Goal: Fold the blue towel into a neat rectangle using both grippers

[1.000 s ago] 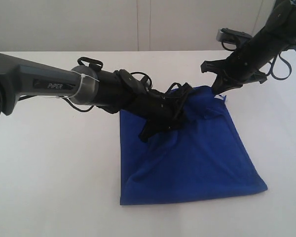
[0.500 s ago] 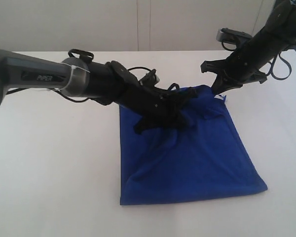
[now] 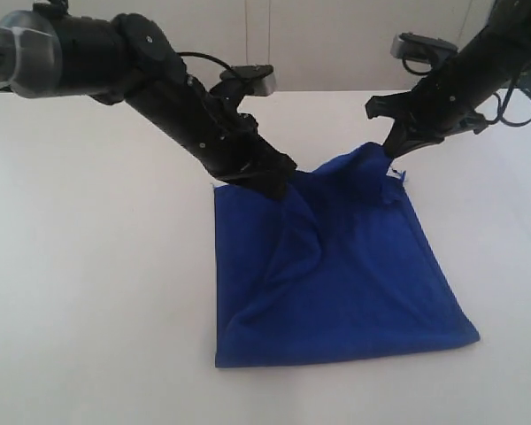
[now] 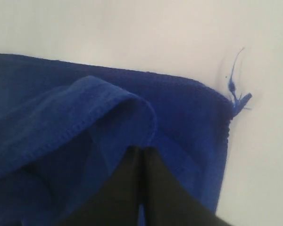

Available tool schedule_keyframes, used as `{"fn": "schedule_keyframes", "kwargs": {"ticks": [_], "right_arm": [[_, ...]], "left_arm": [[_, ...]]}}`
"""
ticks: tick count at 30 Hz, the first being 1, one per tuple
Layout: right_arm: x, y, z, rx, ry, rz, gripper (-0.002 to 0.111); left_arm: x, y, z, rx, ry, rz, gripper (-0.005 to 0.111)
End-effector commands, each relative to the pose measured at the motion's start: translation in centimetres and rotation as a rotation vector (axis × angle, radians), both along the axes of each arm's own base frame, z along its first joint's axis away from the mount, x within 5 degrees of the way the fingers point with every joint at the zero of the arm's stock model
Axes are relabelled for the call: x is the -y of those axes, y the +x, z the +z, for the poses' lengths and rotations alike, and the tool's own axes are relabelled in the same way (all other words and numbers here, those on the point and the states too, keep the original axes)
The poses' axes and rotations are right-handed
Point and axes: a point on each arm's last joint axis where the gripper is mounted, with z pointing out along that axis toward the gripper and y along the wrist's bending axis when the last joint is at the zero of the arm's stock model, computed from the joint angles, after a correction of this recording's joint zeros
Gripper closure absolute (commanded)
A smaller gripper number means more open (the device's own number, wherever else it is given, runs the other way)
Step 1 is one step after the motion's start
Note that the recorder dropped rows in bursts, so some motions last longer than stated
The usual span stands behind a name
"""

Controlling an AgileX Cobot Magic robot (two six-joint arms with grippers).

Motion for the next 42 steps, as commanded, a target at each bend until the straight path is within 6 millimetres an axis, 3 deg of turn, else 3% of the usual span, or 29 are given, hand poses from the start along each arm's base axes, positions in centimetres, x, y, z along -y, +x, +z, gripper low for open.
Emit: {"fn": "schedule_keyframes", "kwargs": {"ticks": [1,8,14,21,29,42], "right_arm": [[0.4,-1.2,3.1,0.049,-0.029,0.035,0.108],[0.6,-4.5,7.5,0.139,-0.049,0.077,0.108],[0.8,-7.7,10.3,0.211,-0.067,0.12,0.108],[1.1,-13.7,12.6,0.255,-0.082,0.172,0.108],[1.3,-19.6,16.2,0.354,-0.096,0.226,0.108],[1.7,-27.3,19.9,0.508,-0.111,0.263,0.108]], "left_arm": [[-1.3,-1.2,3.0,0.101,0.076,-0.087,0.107],[-2.8,-3.5,7.4,0.153,0.087,-0.139,0.107],[-4.0,-5.8,9.6,0.101,0.095,-0.192,0.107],[-6.1,-10.7,14.5,0.1,0.074,-0.284,0.107],[-4.8,-16.1,16.6,0.066,0.032,-0.461,0.107],[-4.9,-21.6,19.3,0.012,-0.038,-0.507,0.107]]}}
